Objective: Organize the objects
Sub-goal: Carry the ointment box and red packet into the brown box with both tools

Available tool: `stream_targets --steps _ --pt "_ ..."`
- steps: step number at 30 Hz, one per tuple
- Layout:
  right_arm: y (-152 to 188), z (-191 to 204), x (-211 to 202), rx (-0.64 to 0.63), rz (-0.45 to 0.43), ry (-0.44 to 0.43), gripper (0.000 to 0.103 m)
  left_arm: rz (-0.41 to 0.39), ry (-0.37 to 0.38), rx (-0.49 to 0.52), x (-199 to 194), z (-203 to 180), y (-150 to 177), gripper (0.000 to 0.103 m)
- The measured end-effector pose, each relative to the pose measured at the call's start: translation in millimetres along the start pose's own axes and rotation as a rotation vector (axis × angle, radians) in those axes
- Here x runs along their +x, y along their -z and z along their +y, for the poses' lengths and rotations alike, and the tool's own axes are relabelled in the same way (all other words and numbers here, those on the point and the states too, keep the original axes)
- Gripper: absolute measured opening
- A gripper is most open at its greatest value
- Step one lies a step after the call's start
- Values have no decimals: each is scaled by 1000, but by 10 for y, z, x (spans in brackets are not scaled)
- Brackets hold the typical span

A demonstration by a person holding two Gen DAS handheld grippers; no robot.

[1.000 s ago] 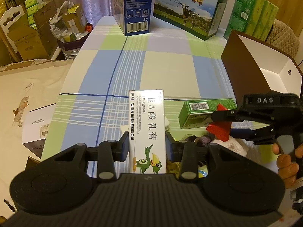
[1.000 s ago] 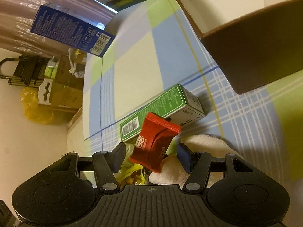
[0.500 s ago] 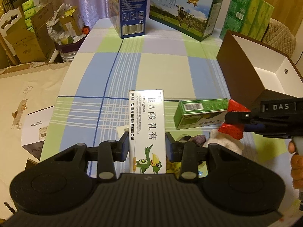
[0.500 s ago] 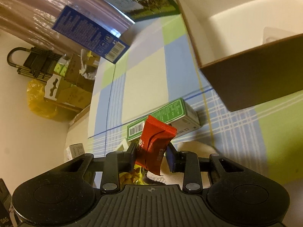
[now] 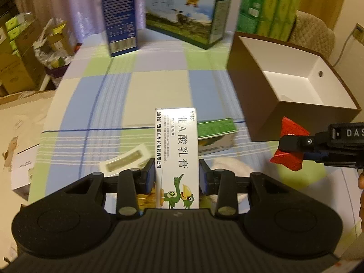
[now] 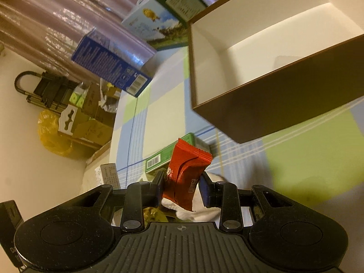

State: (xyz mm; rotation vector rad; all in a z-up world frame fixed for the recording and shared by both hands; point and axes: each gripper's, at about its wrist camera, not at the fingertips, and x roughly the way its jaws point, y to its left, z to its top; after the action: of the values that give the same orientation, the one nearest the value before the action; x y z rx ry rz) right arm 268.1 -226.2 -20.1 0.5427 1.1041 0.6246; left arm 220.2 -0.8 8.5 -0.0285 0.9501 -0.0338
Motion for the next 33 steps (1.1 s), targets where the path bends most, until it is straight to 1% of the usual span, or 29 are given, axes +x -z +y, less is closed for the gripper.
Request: stream_targets --steps 9,16,21,27,33 --pt "-87 -239 -422 17 -53 11 29 -10 55 58 26 -481 -155 33" --pt "-187 -413 -652 -15 -72 36 29 -25 106 94 29 -870 -323 33" --pt "-304 -526 -794 -41 -90 49 29 -36 125 115 72 -1119 -474 33" --pt "-574 -632 -951 -85 -130 65 29 -58 135 128 122 -1357 -672 33" --pt "-948 -733 -1099 -147 -182 96 29 -90 127 131 208 -1558 -947 33"
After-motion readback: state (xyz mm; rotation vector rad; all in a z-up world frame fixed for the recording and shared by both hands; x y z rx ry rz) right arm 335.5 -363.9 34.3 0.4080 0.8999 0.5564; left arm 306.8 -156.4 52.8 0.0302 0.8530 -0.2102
